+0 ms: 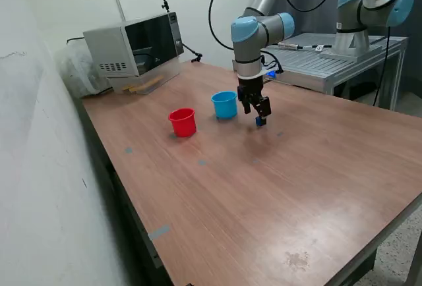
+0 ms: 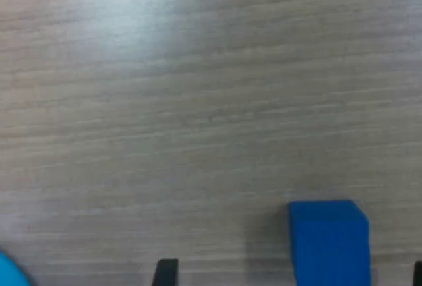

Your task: Place red objects in the red bin, and blue objects in the blue bin.

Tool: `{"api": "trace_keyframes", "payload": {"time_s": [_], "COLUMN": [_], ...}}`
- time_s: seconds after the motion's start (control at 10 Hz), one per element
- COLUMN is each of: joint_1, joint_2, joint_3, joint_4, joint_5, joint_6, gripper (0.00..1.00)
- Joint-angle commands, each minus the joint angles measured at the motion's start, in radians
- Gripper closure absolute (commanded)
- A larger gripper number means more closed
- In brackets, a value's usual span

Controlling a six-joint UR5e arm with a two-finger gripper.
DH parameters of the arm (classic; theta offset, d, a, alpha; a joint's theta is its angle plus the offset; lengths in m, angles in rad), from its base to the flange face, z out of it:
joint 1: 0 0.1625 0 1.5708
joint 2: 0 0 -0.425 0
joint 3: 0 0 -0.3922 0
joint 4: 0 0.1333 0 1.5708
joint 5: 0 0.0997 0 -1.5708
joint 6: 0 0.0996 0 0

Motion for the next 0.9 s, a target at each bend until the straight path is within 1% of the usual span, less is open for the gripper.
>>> {"api": "trace_keyframes", "payload": {"time_s": [0.0,0.4,0.8], "joint_1": [0.0,0.01,0.017], "joint_2": [-0.004,-0.011,-0.011], "joint_3": [0.007,0.038,0.043], "joint_4": [0.002,0.002,-0.004], "joint_5": [0.0,-0.002,-0.002], "joint_6": [0.0,0.001,0.001], "gripper": [0.0,0.0,0.0]}}
